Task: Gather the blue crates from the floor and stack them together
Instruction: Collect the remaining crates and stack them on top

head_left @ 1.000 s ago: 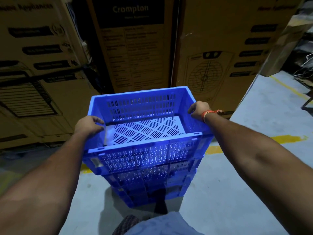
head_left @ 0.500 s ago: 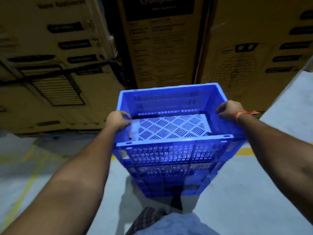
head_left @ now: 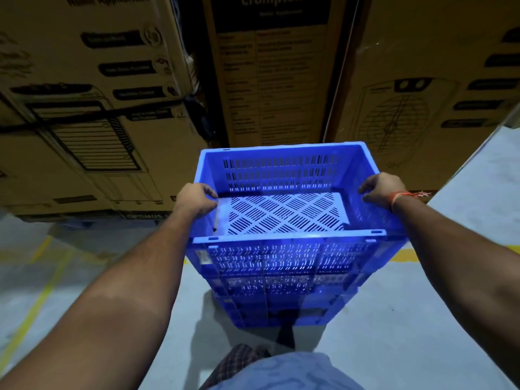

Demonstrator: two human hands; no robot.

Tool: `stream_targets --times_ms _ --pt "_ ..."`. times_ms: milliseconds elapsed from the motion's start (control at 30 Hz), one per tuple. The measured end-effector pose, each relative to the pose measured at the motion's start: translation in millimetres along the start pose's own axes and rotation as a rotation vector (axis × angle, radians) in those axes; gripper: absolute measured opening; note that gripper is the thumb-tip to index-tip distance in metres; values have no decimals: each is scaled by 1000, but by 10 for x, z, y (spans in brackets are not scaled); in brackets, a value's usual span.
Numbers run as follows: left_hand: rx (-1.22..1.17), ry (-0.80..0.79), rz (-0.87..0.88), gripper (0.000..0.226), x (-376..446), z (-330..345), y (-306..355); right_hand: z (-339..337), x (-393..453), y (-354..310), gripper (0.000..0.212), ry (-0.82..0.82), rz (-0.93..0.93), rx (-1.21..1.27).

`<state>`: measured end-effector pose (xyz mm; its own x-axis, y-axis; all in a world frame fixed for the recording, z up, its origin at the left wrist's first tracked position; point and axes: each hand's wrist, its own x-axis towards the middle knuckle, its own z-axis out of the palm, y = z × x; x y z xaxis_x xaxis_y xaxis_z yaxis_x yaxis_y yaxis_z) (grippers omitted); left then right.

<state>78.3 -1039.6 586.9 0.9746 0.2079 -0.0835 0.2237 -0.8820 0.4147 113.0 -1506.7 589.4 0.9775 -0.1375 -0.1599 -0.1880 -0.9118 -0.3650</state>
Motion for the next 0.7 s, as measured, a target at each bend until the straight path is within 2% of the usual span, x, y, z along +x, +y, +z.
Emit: stream_targets --times_ms 233,700 --pt "-13 -5 0 11 29 24 2 -49 2 -21 23 -49 -21 78" --pt "61 -30 -26 11 116 14 -6 -64 11 -52 16 -38 23 103"
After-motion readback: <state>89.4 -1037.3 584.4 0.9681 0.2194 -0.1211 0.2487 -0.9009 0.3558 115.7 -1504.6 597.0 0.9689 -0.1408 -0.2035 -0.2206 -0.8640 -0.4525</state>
